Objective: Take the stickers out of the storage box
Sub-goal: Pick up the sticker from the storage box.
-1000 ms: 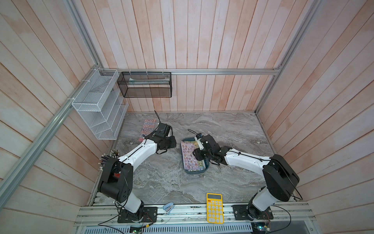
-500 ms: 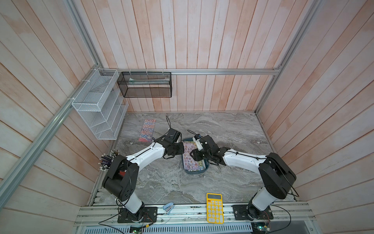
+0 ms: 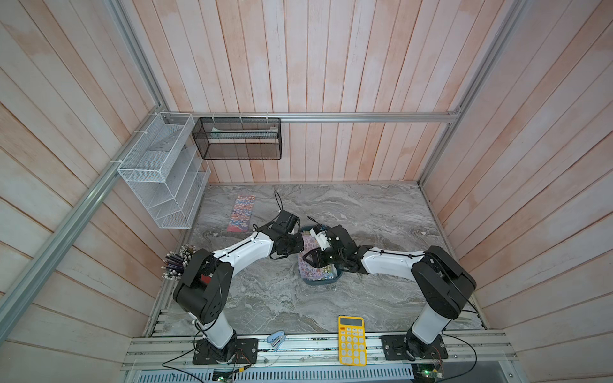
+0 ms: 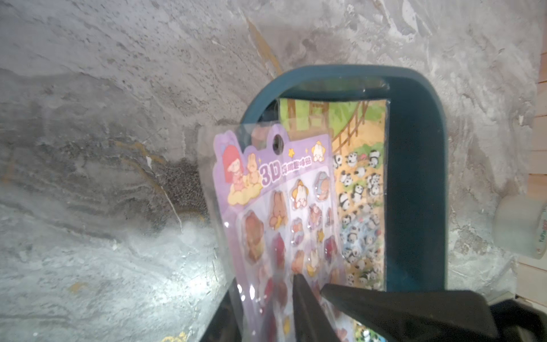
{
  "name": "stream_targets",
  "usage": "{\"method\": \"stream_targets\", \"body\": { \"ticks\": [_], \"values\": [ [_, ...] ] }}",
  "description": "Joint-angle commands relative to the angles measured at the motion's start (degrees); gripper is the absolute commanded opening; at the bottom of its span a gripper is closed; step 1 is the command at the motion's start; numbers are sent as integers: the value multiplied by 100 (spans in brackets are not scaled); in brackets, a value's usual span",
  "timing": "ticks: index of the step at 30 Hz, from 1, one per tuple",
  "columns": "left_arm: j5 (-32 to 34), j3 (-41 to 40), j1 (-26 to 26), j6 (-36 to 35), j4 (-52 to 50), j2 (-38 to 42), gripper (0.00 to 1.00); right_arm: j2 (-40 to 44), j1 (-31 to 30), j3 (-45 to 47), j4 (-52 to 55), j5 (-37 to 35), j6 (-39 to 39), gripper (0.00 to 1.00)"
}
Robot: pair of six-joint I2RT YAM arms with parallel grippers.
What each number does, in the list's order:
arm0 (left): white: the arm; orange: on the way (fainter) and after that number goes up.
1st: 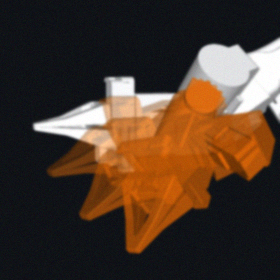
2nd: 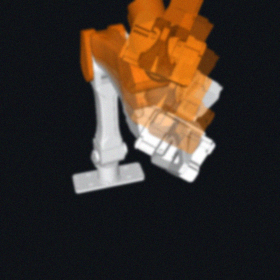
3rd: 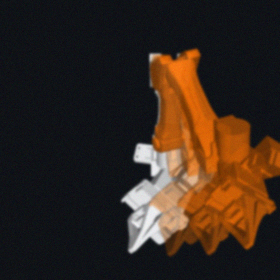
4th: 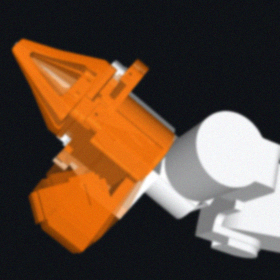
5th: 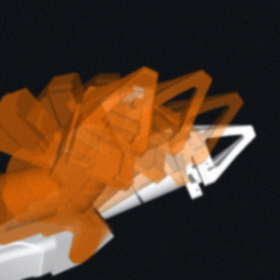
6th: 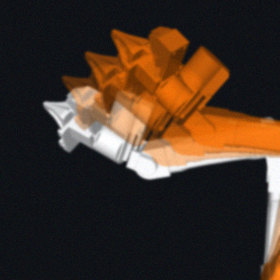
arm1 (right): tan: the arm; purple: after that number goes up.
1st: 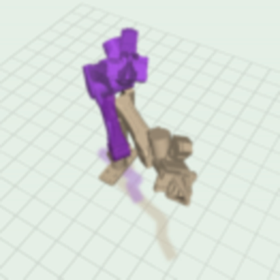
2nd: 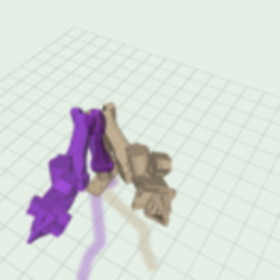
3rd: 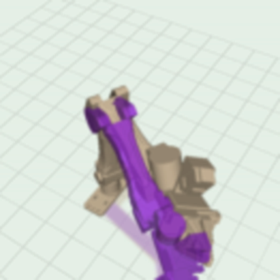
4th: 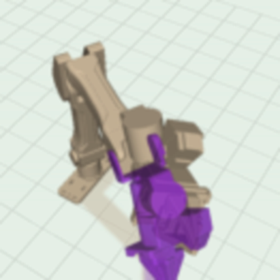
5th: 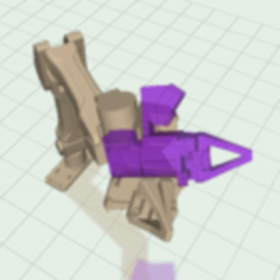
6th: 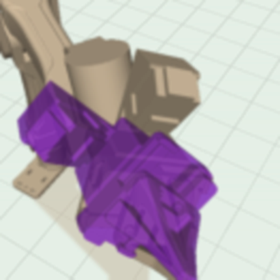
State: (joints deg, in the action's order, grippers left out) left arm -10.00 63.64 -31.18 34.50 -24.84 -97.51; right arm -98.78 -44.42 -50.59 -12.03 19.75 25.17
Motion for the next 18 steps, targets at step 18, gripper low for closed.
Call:
{"method": "stream_targets", "body": {
  "ticks": [18],
  "values": [
    [-453,408,118,66,68,-9,0,1023,687,87,488,-54,-116,52]
  ]
}}
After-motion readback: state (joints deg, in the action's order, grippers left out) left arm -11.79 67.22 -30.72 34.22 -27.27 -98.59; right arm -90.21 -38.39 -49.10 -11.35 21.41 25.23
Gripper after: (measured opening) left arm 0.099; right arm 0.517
